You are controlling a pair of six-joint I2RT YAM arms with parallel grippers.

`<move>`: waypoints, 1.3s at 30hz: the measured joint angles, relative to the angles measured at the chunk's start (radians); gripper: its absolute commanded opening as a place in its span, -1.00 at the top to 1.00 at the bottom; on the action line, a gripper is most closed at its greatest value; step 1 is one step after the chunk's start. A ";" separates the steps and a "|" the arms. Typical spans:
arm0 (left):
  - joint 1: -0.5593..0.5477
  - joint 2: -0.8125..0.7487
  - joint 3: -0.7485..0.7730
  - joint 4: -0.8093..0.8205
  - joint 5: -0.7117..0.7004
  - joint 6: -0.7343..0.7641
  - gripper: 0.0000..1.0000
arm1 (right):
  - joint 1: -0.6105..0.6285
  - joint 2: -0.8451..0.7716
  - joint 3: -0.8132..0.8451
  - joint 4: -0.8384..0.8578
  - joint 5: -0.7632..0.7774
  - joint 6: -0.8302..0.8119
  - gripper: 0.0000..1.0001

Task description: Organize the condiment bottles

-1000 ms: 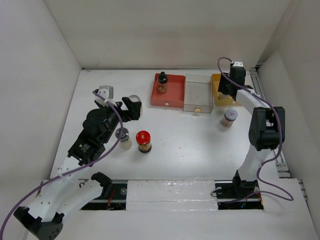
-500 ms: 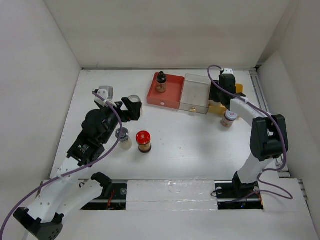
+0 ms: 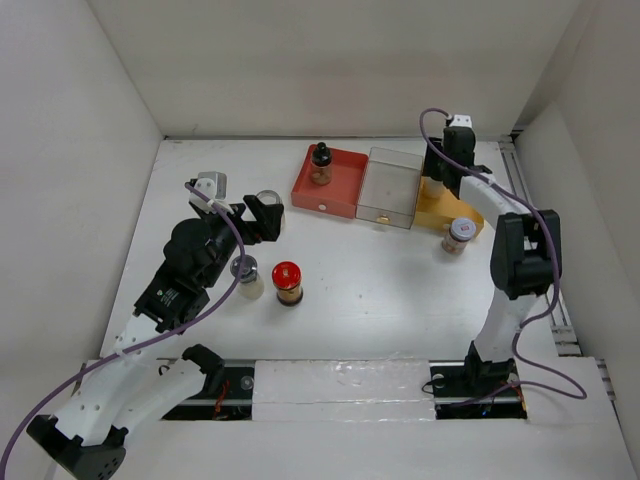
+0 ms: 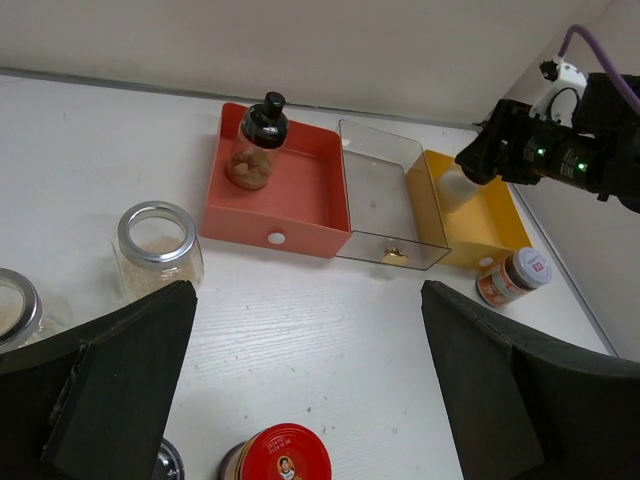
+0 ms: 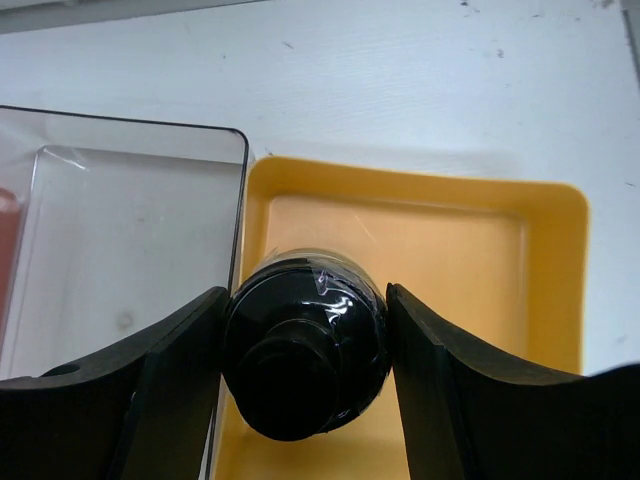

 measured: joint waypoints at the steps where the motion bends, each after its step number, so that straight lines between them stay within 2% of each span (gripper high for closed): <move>1: 0.000 0.000 0.000 0.000 0.000 0.000 -0.83 | -0.003 0.026 0.019 0.001 -0.004 -0.003 0.07; 6: 0.000 0.000 0.000 0.000 0.000 0.000 -0.83 | -0.007 0.120 0.076 0.009 -0.023 -0.006 -0.20; 7: 0.000 0.000 0.000 0.000 0.000 0.000 -0.83 | -0.011 0.122 0.081 0.008 -0.028 -0.008 -0.40; 10: 0.000 0.000 0.000 0.000 0.000 0.000 -0.83 | -0.014 0.122 0.081 0.007 -0.035 -0.007 -0.73; 11: 0.000 0.000 0.000 0.000 0.000 0.000 -0.83 | -0.017 0.122 0.081 0.007 -0.036 -0.008 -0.89; 13: 0.000 0.000 0.000 0.000 0.000 -0.003 -0.83 | -0.017 0.115 0.079 0.003 -0.036 -0.007 -1.00; 18: 0.000 0.000 0.000 0.000 0.016 -0.010 -0.83 | -0.014 -0.035 -0.033 -0.011 0.003 -0.008 -1.00; 25: 0.000 -0.001 0.000 -0.001 0.020 -0.035 -0.83 | 0.023 -0.554 -0.441 0.011 0.132 0.071 -1.00; 28: 0.000 -0.001 0.000 -0.001 0.018 -0.049 -0.83 | 0.023 -0.705 -0.593 -0.024 0.153 0.108 -1.00; 33: 0.000 -0.001 0.000 -0.001 0.023 -0.060 -0.83 | -0.016 -0.757 -0.728 -0.110 0.126 0.123 -1.00; 39: 0.000 -0.001 0.000 -0.001 0.030 -0.060 -0.83 | -0.055 -0.686 -0.694 -0.109 0.038 0.092 -1.00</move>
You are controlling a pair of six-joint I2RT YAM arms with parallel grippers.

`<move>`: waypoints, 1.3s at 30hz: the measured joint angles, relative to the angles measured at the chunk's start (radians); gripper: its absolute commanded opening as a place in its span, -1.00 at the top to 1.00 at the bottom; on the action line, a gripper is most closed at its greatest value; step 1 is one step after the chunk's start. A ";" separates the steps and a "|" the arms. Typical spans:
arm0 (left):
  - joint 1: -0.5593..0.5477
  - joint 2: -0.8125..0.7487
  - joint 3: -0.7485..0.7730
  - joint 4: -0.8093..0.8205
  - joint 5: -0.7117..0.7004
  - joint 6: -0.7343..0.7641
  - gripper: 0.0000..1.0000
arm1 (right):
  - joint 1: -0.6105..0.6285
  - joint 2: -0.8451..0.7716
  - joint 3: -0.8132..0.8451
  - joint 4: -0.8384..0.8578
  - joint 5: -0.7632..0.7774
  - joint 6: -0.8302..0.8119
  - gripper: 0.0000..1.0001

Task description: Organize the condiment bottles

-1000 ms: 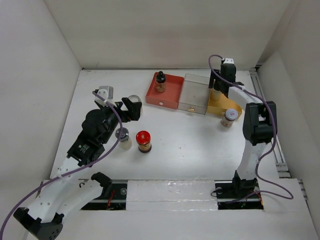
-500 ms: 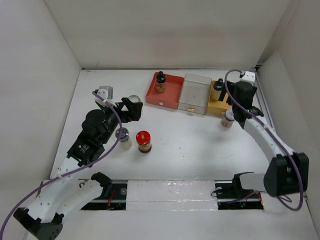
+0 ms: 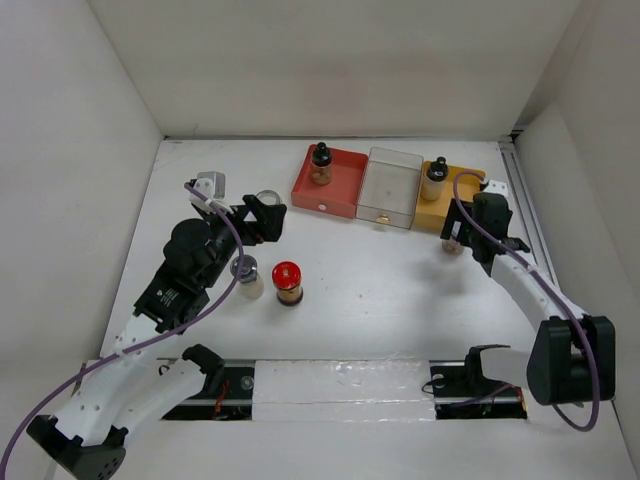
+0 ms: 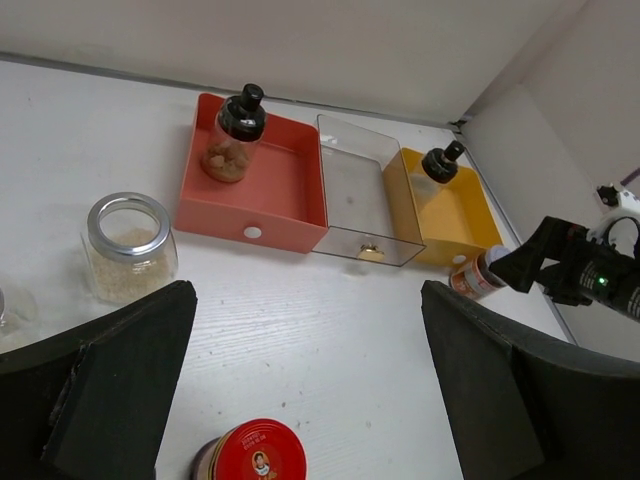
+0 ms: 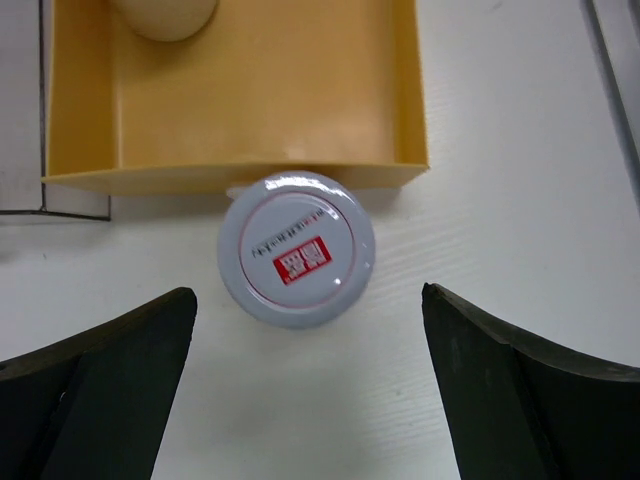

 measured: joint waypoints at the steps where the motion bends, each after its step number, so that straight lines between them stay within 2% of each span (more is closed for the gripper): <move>1: 0.000 0.000 0.000 0.000 0.000 0.000 -0.83 | -0.002 0.024 0.015 0.006 -0.014 -0.004 -1.00; 6: 0.000 0.000 0.000 0.000 0.005 0.000 -0.83 | -0.002 0.125 0.055 0.048 -0.069 -0.021 -1.00; 14: 0.000 0.000 0.000 0.000 0.007 0.000 -0.83 | -0.003 0.166 0.055 0.061 -0.047 -0.016 -0.67; 17: 0.000 0.000 0.000 0.000 0.009 0.000 -0.83 | -0.003 0.166 0.055 0.076 -0.037 -0.011 -0.70; 20: 0.000 0.000 0.000 0.000 0.014 0.000 -0.83 | -0.003 0.166 0.055 0.086 -0.022 -0.009 -0.49; 23: 0.000 0.000 0.000 0.000 0.018 0.001 -0.83 | -0.008 0.166 0.055 0.094 -0.013 0.001 -0.14; 26: 0.000 0.000 0.000 0.000 0.018 0.001 -0.83 | -0.012 0.166 0.055 0.094 -0.008 0.006 -0.04; 30: 0.000 0.000 0.000 0.000 0.018 0.001 -0.83 | -0.012 0.121 0.045 0.051 -0.012 0.007 -0.02; 36: 0.000 0.001 0.000 0.001 0.019 0.001 -0.83 | 0.011 -0.105 0.052 -0.058 -0.019 0.006 -0.02; 39: 0.000 0.001 0.000 0.001 0.023 0.001 -0.83 | 0.008 -0.098 0.131 -0.056 -0.031 0.005 -0.02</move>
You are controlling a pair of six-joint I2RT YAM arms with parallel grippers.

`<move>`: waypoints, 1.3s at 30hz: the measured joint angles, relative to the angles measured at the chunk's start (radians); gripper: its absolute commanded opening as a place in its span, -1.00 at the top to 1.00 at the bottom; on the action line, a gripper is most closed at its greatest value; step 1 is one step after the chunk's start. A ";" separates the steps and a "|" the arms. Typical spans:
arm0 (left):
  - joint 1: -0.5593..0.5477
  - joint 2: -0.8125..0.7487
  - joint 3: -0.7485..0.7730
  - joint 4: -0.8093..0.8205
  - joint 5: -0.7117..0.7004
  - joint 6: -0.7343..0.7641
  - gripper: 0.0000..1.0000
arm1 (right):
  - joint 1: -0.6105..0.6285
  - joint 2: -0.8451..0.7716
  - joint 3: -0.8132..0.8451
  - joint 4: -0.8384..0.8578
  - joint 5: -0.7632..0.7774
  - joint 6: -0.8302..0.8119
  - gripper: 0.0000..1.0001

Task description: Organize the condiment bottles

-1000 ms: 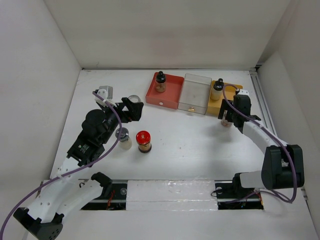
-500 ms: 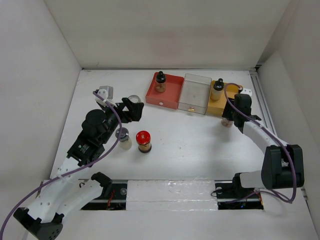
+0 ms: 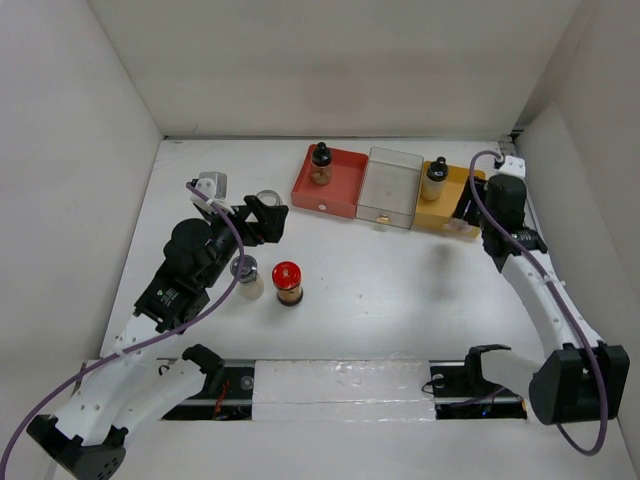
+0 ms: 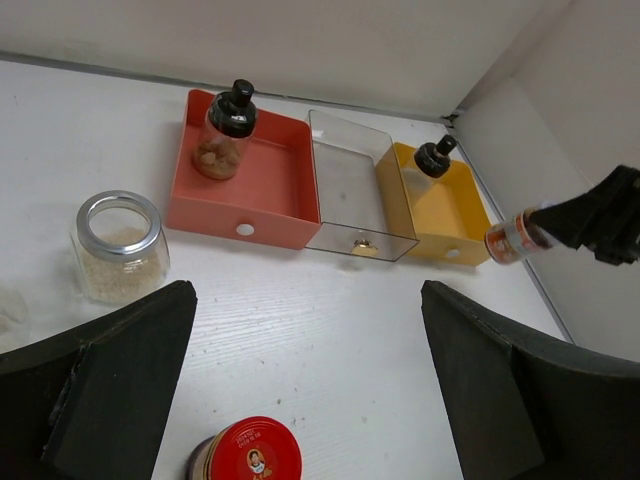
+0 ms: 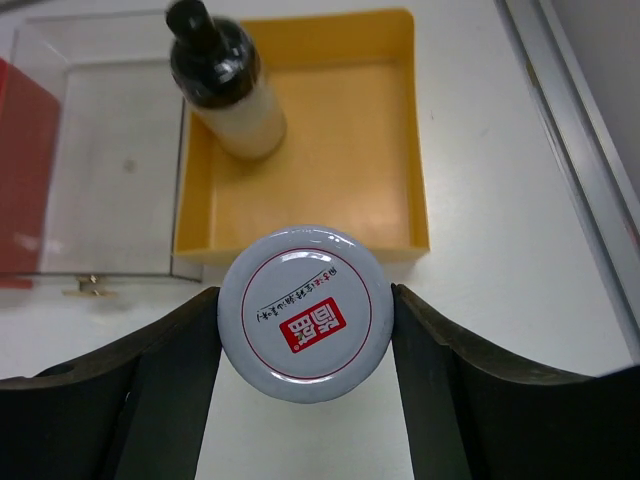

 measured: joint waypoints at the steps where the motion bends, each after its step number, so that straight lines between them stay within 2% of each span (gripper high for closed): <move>1: 0.000 0.000 0.000 0.000 0.000 0.000 -0.83 | -0.005 0.029 0.036 0.005 -0.010 0.000 -0.02; 7: 0.000 0.000 0.000 0.000 0.000 0.000 -0.83 | -0.037 0.280 0.211 0.105 -0.035 -0.018 -0.02; 13: 0.000 0.001 0.000 0.000 -0.001 0.002 -0.83 | -0.103 0.579 0.396 0.152 -0.050 -0.047 -0.02; 17: 0.000 0.000 0.000 0.000 -0.001 0.003 -0.83 | -0.142 0.720 0.492 0.148 -0.053 -0.057 -0.04; 19: 0.000 0.000 0.000 0.000 -0.001 0.004 -0.83 | -0.155 0.774 0.537 0.134 -0.053 -0.060 -0.11; 25: 0.000 0.000 0.000 0.001 -0.005 0.004 -0.83 | -0.168 0.850 0.597 0.113 -0.059 -0.061 -0.48; 26: 0.000 0.000 0.000 0.000 -0.005 0.004 -0.83 | -0.168 0.853 0.597 0.108 -0.062 -0.062 -0.56; 27: 0.000 0.000 0.000 0.000 -0.005 0.004 -0.86 | -0.168 0.854 0.598 0.107 -0.064 -0.061 -0.75; 29: 0.000 0.000 0.000 0.000 -0.006 0.004 -0.88 | -0.168 0.852 0.610 0.110 -0.072 -0.065 -0.90; 31: 0.000 0.000 0.000 0.000 -0.006 0.004 -0.88 | -0.168 0.845 0.615 0.113 -0.079 -0.066 -0.94; 34: 0.000 0.000 0.000 0.000 -0.006 0.004 -0.88 | -0.163 0.786 0.605 0.108 -0.094 -0.068 -0.94; 37: 0.000 0.000 0.000 0.000 -0.017 0.004 -0.88 | -0.137 0.646 0.547 0.126 -0.106 -0.071 -0.82; 38: 0.000 0.000 0.000 0.000 -0.025 0.004 -0.88 | -0.115 0.586 0.522 0.137 -0.117 -0.072 -0.52; 39: 0.000 0.000 0.000 -0.001 -0.035 0.004 -0.88 | -0.083 0.523 0.493 0.159 -0.137 -0.078 -0.36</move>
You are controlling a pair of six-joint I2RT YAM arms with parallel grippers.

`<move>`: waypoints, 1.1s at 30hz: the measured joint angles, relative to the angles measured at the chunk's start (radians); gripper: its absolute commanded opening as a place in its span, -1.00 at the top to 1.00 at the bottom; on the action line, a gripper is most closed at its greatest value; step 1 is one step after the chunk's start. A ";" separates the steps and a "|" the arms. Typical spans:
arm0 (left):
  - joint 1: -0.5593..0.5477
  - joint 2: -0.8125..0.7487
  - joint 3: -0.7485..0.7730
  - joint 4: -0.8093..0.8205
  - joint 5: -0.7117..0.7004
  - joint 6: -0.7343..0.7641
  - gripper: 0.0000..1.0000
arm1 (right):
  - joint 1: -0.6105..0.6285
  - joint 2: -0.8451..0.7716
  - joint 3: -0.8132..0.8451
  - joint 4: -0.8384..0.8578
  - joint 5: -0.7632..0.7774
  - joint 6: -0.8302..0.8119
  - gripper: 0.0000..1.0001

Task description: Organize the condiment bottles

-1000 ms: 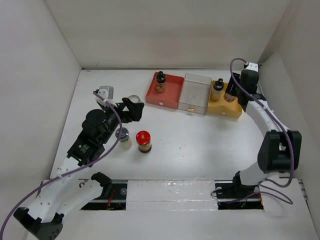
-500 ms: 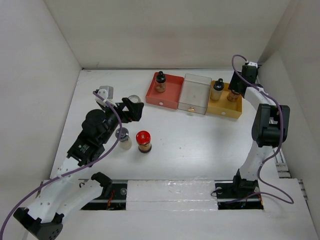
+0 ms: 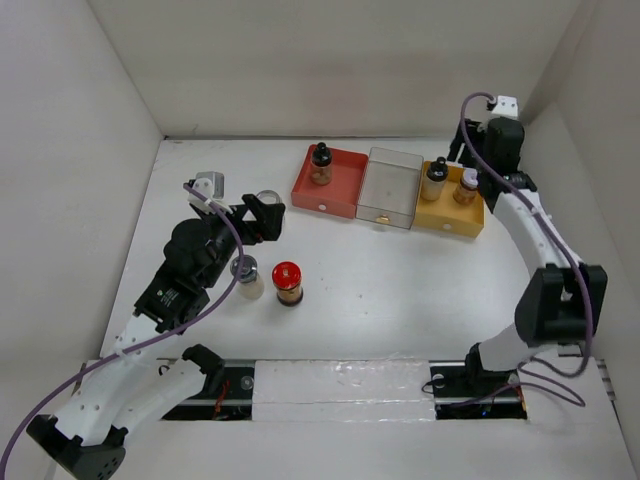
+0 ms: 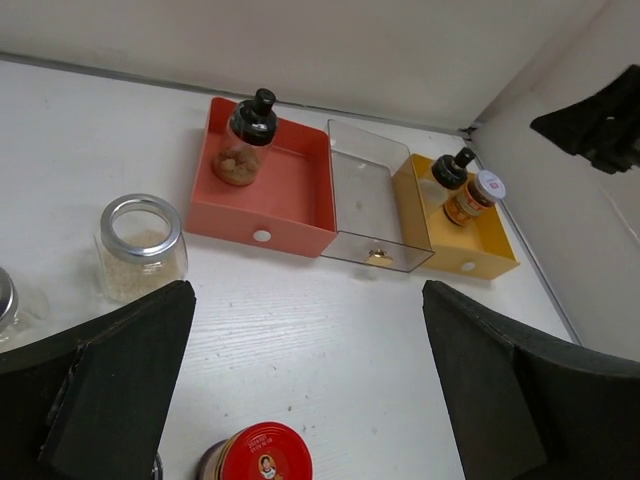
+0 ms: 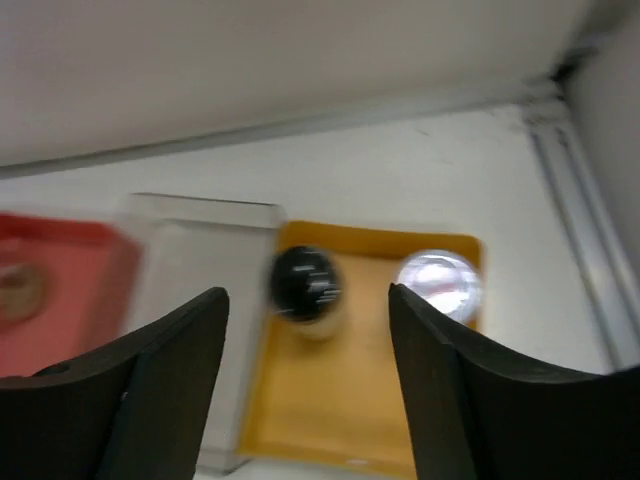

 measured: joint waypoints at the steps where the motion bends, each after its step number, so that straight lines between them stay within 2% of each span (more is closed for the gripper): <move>1: 0.000 0.000 0.000 0.000 -0.012 0.000 -0.86 | 0.037 -0.055 -0.027 0.026 -0.023 -0.004 -0.18; 2: 0.000 -0.001 0.000 -0.001 -0.026 0.000 -0.86 | 0.094 -0.116 -0.056 0.052 -0.061 -0.013 0.06; 4: 0.000 -0.005 0.000 -0.004 -0.055 -0.001 -0.86 | 0.213 -0.190 -0.099 0.103 -0.126 -0.032 0.06; 5: 0.000 -0.008 0.000 -0.006 -0.069 -0.002 -0.86 | 0.279 -0.215 -0.119 0.121 -0.161 -0.046 0.00; 6: 0.000 -0.012 0.000 -0.007 -0.086 -0.003 -0.86 | 0.352 -0.230 -0.141 0.136 -0.200 -0.060 -0.38; 9: 0.000 -0.022 0.000 -0.010 -0.135 -0.008 -0.91 | 0.537 -0.245 -0.213 0.142 -0.307 -0.106 -1.00; 10: 0.000 -0.025 0.000 -0.013 -0.148 -0.008 -0.99 | 0.589 -0.243 -0.232 0.130 -0.336 -0.122 -1.00; 16: 0.000 -0.043 0.000 -0.026 -0.198 -0.017 -0.99 | 0.853 -0.203 -0.259 0.046 -0.430 -0.240 -1.00; 19: 0.000 -0.044 0.000 -0.026 -0.207 -0.020 -0.99 | 0.945 -0.145 -0.240 0.021 -0.444 -0.274 -1.00; 23: 0.000 -0.044 0.000 -0.027 -0.211 -0.021 -0.99 | 0.990 -0.074 -0.222 0.006 -0.439 -0.303 -1.00; 33: 0.000 -0.043 0.000 -0.027 -0.204 -0.020 -0.99 | 1.004 0.076 -0.129 -0.006 -0.408 -0.328 -1.00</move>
